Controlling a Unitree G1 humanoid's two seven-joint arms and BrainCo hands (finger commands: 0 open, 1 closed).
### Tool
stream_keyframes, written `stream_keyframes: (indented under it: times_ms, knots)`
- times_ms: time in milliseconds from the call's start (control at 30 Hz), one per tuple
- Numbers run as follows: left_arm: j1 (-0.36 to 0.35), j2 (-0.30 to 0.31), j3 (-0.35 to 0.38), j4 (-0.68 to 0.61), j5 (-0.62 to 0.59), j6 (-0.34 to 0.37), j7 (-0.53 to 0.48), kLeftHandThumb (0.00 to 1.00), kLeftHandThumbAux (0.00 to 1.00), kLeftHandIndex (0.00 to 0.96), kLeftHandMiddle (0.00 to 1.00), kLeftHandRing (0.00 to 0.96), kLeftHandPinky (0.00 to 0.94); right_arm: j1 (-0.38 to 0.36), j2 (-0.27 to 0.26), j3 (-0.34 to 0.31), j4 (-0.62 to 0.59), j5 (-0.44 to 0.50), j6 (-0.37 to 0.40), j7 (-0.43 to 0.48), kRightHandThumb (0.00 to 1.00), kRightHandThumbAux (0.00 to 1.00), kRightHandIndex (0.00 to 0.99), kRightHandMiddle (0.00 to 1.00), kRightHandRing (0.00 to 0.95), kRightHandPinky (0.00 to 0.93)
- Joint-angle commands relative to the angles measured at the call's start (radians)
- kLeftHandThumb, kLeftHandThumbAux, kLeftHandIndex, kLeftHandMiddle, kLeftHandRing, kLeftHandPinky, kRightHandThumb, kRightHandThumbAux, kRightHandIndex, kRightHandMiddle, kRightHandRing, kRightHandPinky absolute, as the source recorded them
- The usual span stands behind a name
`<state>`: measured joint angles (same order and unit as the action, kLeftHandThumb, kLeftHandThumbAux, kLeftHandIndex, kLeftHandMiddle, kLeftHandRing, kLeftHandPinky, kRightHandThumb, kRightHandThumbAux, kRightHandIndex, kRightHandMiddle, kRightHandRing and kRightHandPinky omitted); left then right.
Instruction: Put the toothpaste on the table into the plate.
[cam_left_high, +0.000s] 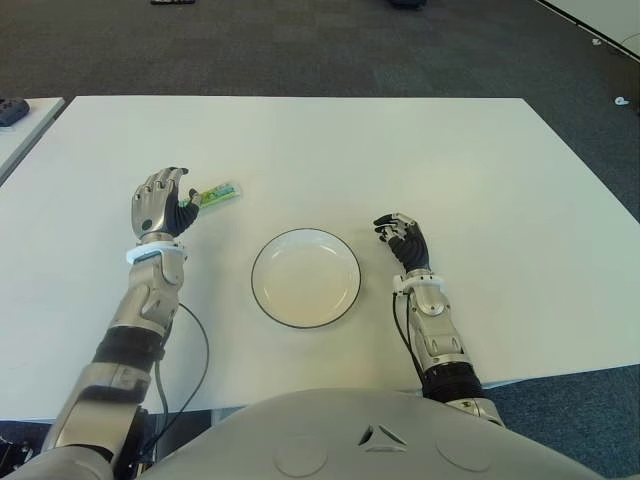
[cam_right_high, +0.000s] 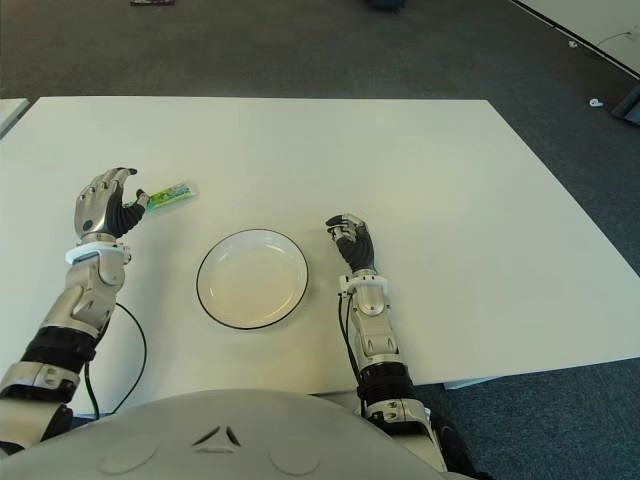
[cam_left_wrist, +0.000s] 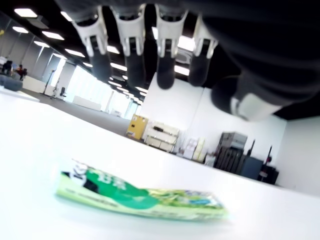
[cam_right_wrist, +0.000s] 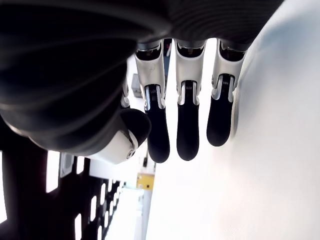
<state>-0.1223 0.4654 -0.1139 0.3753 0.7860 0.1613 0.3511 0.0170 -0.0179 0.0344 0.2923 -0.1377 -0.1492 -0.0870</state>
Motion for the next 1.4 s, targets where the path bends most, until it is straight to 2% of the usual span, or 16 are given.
stream_keyframes:
  times_ms: [33,333,633,833,1133,1400]
  knots:
    - [-0.082,0.073,-0.069,0.121,0.058,0.037,-0.07,0.549,0.24,0.009,0.013,0.009,0.011,-0.008,0.002,-0.006,0.017,0.008,0.007,-0.004,0.706,0.733,0.417,0.415,0.394,0.4]
    - [-0.203,0.153,-0.149,0.342,0.064,-0.001,-0.096,0.508,0.144,0.0,0.0,0.0,0.0,-0.001,0.001,-0.013,0.023,0.01,-0.004,-0.009,0.706,0.733,0.416,0.403,0.387,0.396]
    - [-0.3,0.18,-0.25,0.522,0.083,-0.036,-0.063,0.493,0.108,0.0,0.0,0.0,0.0,0.01,0.003,-0.018,0.015,0.011,-0.006,-0.01,0.708,0.733,0.416,0.396,0.38,0.394]
    - [-0.365,0.196,-0.35,0.621,0.122,-0.067,-0.115,0.496,0.098,0.0,0.0,0.0,0.0,0.019,0.007,-0.017,0.0,0.007,0.006,-0.014,0.708,0.733,0.416,0.395,0.381,0.395]
    - [-0.422,0.22,-0.459,0.702,0.158,-0.136,-0.195,0.49,0.114,0.0,0.0,0.0,0.0,0.031,0.009,-0.014,-0.016,0.004,0.009,-0.019,0.709,0.733,0.417,0.396,0.381,0.397]
    - [-0.446,0.262,-0.544,0.695,0.196,-0.195,-0.271,0.487,0.124,0.0,0.0,0.0,0.0,0.038,0.012,-0.012,-0.026,0.007,0.012,-0.016,0.709,0.733,0.416,0.397,0.382,0.396]
